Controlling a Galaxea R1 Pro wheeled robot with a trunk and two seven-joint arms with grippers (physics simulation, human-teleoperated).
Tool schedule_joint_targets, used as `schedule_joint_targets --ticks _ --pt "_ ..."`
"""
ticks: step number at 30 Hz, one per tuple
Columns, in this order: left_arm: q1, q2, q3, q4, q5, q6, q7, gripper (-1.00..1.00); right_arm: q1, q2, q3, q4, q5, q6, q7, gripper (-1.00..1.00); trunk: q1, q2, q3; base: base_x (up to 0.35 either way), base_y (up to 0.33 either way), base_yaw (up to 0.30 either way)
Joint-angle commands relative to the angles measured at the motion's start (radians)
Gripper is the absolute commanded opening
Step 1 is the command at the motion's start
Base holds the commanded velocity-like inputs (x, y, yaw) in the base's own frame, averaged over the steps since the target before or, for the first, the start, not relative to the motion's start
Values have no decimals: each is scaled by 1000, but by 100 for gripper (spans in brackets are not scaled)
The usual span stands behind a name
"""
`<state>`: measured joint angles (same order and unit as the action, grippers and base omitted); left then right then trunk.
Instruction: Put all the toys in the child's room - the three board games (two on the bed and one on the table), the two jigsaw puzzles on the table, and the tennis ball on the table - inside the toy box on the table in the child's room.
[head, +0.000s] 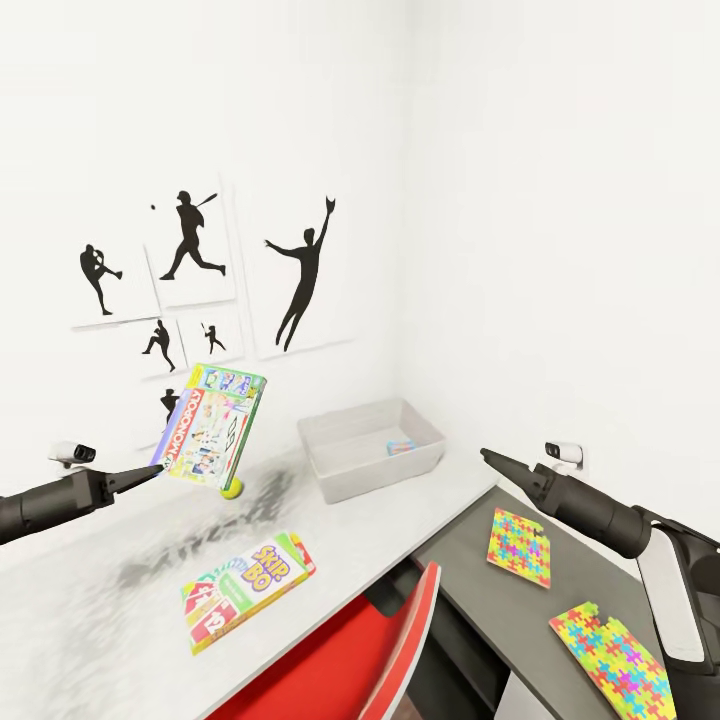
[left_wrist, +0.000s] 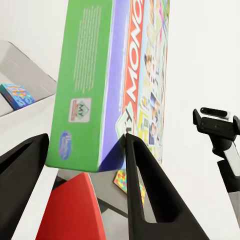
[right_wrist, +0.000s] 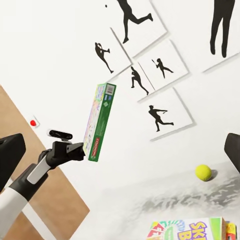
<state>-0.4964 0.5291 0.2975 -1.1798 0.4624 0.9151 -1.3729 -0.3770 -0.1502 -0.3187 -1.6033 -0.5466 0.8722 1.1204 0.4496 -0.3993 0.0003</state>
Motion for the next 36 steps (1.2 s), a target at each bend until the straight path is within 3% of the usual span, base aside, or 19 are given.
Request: schedule_joint_targets --ticks 1,36 --pt "0 0 1 0 2 9 -2 -100 0 0 0 0 -2 5 1 100 0 -1 0 0 0 0" --pt "1 -19 5 0 1 -1 1 -100 0 1 1 2 6 4 -51 100 0 -1 0 95 0 0"
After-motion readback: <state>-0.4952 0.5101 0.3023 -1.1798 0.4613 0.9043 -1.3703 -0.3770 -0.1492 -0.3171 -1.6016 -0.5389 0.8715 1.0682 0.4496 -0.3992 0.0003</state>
